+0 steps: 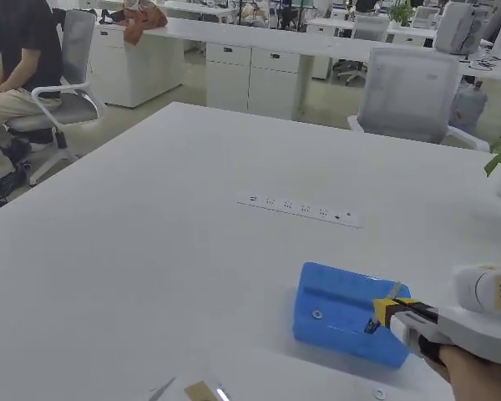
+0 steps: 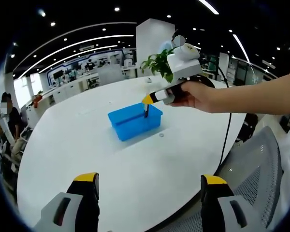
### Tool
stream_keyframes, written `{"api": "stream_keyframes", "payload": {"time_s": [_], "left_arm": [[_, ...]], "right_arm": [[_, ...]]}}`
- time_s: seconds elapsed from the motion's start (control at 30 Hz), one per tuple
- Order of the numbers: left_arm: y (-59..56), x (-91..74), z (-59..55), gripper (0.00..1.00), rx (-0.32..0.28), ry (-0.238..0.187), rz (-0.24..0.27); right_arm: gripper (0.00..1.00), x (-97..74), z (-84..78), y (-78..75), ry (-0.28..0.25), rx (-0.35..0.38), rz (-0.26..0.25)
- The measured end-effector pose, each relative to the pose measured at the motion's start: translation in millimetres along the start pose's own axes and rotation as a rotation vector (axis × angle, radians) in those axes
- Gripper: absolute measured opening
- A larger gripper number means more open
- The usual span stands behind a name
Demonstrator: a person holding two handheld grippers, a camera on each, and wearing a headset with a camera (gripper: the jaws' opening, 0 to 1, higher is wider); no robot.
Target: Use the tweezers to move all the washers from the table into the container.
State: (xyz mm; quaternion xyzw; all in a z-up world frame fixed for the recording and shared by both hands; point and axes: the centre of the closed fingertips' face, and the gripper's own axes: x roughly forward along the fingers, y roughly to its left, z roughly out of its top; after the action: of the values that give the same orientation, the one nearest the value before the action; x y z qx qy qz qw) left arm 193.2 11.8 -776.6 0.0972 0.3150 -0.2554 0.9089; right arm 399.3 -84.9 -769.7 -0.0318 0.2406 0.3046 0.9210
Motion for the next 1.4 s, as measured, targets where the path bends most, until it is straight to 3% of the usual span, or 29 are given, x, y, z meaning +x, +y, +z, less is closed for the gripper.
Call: {"api": "stream_keyframes", "payload": {"time_s": [0.4,0.57,0.9,1.27,1.4], "left_arm": [[5.1,0.4,-1.0,0.89,0.0,-0.001,0.008],[11.8,-1.0,0.7,0.88,0.007,0.003,0.023],[11.6,3.7,3.0,0.87,0.01,0.006,0.027],[11.7,2.1,6.0,0.87,0.013,-0.002,0.031],[11.9,1.8,2.2,0.86,-0.001,0.001,0.033]], "right_arm": [[0.01,-38.6,28.8,2.8,-0.107,-0.003,-0.01],[0.01,-53.7,28.8,7.8,-0.127,0.02,-0.005],[0.01,-58.7,-12.2,-1.9,-0.046,0.034,-0.022],[0.01,-50.9,-37.2,-2.0,0.003,0.027,-0.02],[0.01,-48.4,-41.8,-1.1,0.014,0.025,-0.017]]}}
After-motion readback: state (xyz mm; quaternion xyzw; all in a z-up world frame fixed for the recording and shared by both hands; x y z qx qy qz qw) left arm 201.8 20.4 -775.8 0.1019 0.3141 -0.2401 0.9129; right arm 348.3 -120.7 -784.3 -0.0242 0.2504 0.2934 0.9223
